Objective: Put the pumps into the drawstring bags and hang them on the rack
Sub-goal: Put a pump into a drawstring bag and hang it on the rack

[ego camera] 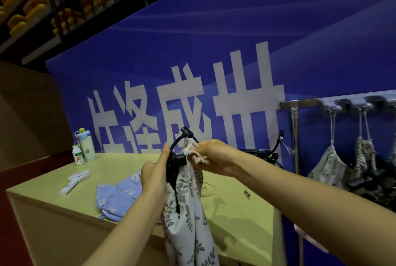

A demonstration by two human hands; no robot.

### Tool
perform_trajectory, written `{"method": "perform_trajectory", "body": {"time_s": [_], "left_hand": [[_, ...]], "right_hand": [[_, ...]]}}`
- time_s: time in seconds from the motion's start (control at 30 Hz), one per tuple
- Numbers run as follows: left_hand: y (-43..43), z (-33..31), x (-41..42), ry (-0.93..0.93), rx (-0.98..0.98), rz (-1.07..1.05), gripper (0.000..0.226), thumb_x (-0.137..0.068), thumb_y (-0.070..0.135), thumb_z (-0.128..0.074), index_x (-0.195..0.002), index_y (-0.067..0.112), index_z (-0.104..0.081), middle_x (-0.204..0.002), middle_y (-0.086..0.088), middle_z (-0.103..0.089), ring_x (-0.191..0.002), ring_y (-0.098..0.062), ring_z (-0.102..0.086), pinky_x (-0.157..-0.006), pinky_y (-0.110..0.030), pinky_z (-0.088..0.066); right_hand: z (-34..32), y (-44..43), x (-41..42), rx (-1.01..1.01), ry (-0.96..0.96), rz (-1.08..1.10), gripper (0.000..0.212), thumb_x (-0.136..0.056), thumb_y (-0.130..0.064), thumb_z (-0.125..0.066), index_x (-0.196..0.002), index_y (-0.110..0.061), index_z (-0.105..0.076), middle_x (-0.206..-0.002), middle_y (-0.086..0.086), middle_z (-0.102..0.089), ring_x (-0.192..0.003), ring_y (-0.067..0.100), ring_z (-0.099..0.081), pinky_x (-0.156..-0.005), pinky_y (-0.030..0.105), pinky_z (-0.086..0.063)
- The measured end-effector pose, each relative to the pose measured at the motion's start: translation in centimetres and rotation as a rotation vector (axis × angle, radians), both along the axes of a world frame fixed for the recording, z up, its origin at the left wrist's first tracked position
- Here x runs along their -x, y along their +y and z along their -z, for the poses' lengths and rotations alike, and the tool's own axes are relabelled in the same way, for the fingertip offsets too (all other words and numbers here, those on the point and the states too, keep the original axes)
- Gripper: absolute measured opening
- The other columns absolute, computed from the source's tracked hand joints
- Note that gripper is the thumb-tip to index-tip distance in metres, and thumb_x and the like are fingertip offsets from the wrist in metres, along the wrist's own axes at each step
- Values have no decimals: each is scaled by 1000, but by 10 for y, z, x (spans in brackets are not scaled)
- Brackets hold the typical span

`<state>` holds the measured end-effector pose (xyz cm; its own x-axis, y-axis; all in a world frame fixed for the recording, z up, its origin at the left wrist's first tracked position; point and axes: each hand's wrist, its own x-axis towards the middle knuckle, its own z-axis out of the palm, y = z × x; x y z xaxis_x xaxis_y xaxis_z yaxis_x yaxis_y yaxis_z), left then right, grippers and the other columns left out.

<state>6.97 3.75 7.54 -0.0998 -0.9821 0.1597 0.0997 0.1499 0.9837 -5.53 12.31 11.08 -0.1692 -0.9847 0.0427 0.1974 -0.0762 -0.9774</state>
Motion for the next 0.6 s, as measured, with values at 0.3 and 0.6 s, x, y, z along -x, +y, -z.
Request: {"method": "perform_trajectory", "body": {"time_s": [0.3,0.6], "left_hand": [[40,-10,30,19,-27,121,90,-44,69,-75,-90,-9,-67,-92,-26,-71,-88,-41,-69,-85,-53,-55],[100,-10,77,134,-78,277,46,-68,48,-77,-72,4,-63,-76,-15,-67,-74,-37,-68,-76,-44,-57]], "right_hand": [[-6,28,14,76,179,289,24,-82,-16,-70,-97,2,-67,-85,12,-65,-78,23,-61,-80,35,-54],[-19,95,43,364,-58,370,16,-89,-1,-57,-74,-7,-58,-70,8,-60,-50,7,-55,-39,13,-43]]}}
